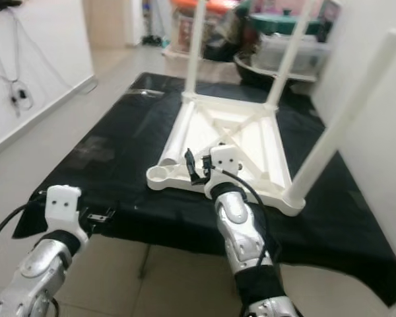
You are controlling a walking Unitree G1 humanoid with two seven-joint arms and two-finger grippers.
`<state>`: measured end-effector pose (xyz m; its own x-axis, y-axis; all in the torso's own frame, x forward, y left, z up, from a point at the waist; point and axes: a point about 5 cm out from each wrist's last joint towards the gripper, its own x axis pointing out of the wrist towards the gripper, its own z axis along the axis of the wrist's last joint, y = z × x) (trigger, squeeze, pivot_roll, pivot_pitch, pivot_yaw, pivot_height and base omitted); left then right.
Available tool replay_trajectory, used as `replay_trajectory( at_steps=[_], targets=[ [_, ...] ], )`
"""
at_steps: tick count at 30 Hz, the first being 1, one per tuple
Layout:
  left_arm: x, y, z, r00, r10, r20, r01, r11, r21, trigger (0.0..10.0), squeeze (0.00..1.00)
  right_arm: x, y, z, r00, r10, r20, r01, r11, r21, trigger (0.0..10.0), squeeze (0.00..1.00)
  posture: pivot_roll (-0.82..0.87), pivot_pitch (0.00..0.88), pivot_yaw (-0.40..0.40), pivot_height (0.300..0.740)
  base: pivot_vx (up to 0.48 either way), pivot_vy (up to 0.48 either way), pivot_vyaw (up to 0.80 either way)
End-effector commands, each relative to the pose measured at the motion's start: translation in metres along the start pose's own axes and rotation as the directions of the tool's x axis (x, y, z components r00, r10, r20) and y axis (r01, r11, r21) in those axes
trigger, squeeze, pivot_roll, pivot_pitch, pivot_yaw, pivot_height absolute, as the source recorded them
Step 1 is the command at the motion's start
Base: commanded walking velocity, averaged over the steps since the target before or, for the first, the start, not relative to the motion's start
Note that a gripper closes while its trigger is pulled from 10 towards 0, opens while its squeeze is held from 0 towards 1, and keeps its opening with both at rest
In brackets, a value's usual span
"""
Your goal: Building children table
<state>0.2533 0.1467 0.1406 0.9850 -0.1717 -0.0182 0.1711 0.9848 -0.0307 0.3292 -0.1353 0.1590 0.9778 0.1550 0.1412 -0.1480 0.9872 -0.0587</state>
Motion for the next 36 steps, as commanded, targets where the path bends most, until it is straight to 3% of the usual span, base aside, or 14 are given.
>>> replay_trajectory(
  at_steps=[1,8,13,22,30,36],
  targets=[
    [0.0,0.0,0.0,1.0,-0.002,-0.011,0.002,1.0,-0.007,10.0,0.0,-0.002,0.006,0.001,1.0,0.02,-0.012,-0.02,1.0,0.01,10.0,0.0,0.1,0.0,-0.07,0.74,0.0,0.48,-0.8],
    [-0.001,-0.001,-0.002,1.0,0.002,-0.004,-0.002,1.0,0.005,10.0,0.0,-0.014,0.015,0.003,0.996,0.082,-0.026,-0.082,0.996,-0.018,10.0,0.0,0.08,0.0,-0.072,0.74,0.0,0.48,-0.47],
    [-0.001,-0.003,-0.002,1.0,-0.008,-0.001,0.008,0.999,0.04,10.0,0.0,-0.018,0.018,0.004,0.994,0.106,-0.035,-0.108,0.993,-0.045,10.0,0.0,0.08,0.0,-0.069,0.74,0.0,0.0,0.0],
    [0.003,0.0,0.002,1.0,0.018,0.02,-0.018,1.0,-0.006,10.0,0.0,-0.013,0.024,0.008,0.992,0.118,-0.039,-0.12,0.992,-0.05,10.0,0.0,0.08,0.0,-0.073,0.74,0.0,0.0,0.0],
    [0.003,0.0,0.001,1.0,0.022,0.021,-0.022,1.0,-0.007,10.0,0.0,-0.015,0.024,0.006,0.991,0.117,-0.063,-0.123,0.988,-0.097,10.0,0.0,0.08,0.0,-0.071,0.74,0.289,0.0,0.0],
    [0.005,0.0,0.002,0.999,0.024,0.023,-0.024,1.0,-0.007,10.0,0.0,-0.013,0.025,0.003,0.99,0.117,-0.078,-0.123,0.989,-0.082,10.0,0.0,0.09,0.0,-0.077,0.74,0.306,0.0,0.0]
  ],
)
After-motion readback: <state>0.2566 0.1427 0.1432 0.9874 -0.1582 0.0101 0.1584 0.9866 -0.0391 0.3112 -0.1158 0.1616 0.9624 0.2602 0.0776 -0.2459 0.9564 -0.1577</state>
